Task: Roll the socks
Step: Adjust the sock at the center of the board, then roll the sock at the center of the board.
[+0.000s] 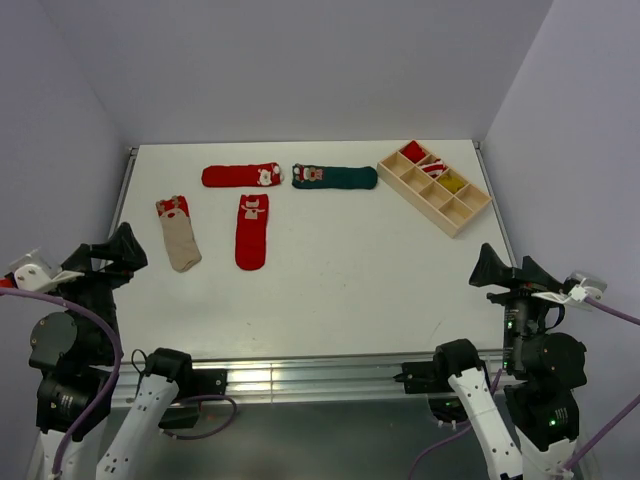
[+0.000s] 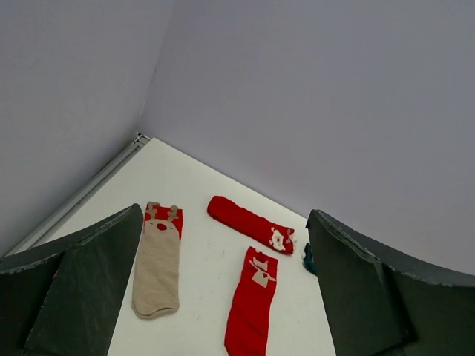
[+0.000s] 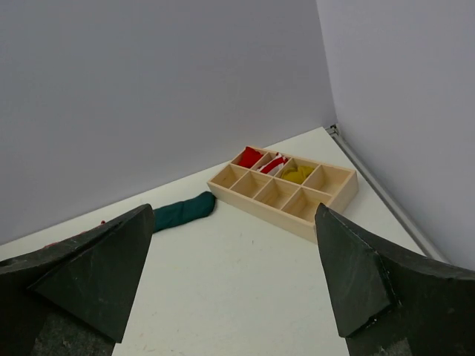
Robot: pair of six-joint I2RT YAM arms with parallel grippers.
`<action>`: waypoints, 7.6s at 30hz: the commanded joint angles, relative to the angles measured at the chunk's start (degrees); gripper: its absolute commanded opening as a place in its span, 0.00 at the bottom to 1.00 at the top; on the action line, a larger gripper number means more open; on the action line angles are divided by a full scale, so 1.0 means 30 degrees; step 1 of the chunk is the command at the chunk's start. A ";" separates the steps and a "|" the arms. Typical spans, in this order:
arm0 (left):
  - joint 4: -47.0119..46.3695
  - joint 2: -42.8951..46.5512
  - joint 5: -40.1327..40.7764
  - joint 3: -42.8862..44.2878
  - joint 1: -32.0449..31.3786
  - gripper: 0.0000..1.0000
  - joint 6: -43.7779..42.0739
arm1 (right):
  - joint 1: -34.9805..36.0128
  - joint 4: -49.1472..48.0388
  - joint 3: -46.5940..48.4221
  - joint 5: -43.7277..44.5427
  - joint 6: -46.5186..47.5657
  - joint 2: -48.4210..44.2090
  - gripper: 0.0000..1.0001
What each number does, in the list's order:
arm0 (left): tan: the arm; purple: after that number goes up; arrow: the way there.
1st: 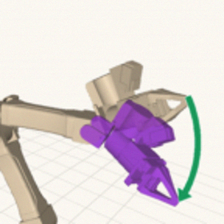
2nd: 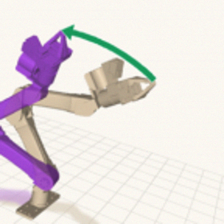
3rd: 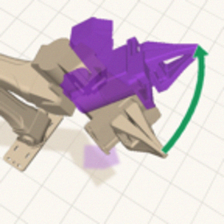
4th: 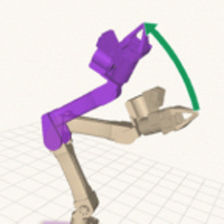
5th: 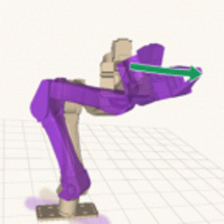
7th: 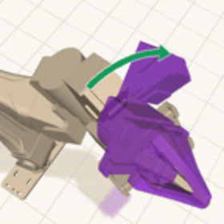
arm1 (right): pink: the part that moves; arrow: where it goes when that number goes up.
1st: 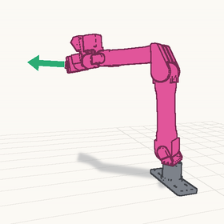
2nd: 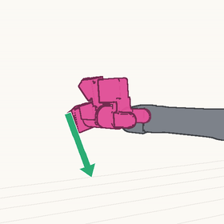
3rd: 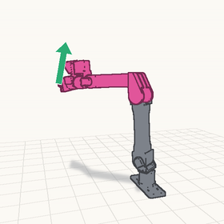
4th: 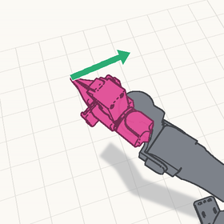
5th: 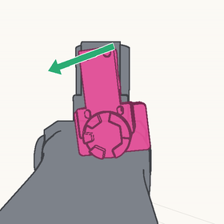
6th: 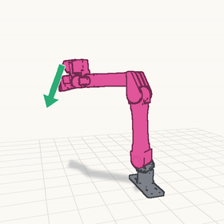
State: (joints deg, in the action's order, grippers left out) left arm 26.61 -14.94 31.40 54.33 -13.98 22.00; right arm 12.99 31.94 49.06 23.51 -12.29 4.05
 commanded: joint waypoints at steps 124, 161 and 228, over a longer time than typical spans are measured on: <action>-0.7960 -2.9782 -0.8915 0.6392 -0.4363 0.73 0.0932 | 0.1030 -0.1360 -0.3052 -0.6516 -0.2523 0.4039 1.00; -0.4622 -2.6426 -0.2936 0.0143 -1.5760 0.63 -0.7766 | 0.1059 -0.2006 -0.3139 -0.8481 -0.2582 0.4830 0.95; -0.5061 -2.8800 -0.6594 0.1696 -1.5966 0.00 -0.4875 | 0.1089 -0.2005 -0.3052 -0.9328 -0.2289 0.4976 0.90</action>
State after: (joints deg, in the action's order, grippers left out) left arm 11.42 -102.15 18.81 58.04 -61.91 2.59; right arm 15.68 28.25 40.03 -3.05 -20.10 18.22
